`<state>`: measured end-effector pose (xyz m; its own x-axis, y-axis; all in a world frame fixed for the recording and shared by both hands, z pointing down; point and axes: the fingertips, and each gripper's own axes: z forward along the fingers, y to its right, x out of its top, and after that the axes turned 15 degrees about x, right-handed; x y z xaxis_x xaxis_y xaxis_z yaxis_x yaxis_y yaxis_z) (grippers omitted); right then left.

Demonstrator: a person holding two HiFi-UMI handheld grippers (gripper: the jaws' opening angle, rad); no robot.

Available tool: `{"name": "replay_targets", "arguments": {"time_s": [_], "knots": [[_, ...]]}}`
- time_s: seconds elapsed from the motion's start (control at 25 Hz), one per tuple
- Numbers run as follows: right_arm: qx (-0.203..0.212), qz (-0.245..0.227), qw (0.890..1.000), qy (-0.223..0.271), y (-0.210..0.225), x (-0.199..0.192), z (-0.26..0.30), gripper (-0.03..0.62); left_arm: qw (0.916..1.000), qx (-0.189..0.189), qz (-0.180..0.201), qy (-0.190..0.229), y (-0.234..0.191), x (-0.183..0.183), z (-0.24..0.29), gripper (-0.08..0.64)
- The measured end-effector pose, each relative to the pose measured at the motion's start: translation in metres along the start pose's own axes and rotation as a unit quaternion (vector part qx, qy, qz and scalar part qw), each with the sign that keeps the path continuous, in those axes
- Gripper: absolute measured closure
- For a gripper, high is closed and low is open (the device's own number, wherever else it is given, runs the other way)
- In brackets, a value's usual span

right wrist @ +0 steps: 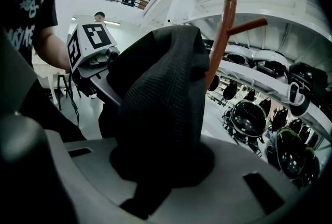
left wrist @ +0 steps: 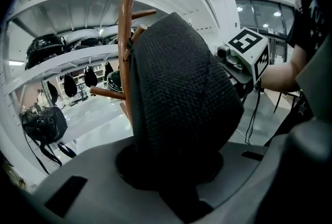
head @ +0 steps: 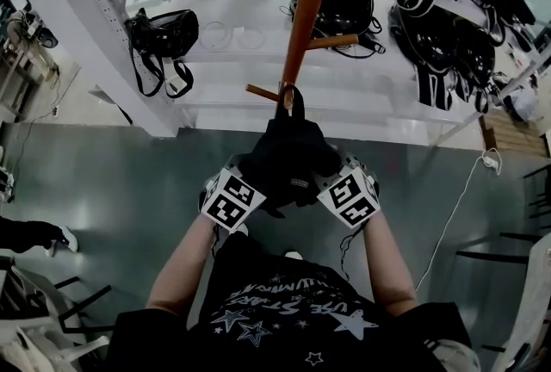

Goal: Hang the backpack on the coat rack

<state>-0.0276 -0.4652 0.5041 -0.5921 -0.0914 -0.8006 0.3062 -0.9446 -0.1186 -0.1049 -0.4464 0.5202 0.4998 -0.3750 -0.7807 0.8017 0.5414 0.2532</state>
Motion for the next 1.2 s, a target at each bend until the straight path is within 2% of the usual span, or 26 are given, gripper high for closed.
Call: {"name": "replay_targets", "arguments": {"time_s": [0.76, 1.2], "knots": [[-0.012, 0.076, 0.997, -0.018, 0.031, -0.03, 0.056, 0.511, 0.9983, -0.046, 0.019, -0.029, -0.028, -0.026, 0.059, 0.465], [-0.035, 0.13, 0.991, -0.024, 0.055, -0.05, 0.088, 0.486, 0.9968, -0.05, 0.04, -0.047, -0.044, -0.042, 0.099, 0.451]]}}
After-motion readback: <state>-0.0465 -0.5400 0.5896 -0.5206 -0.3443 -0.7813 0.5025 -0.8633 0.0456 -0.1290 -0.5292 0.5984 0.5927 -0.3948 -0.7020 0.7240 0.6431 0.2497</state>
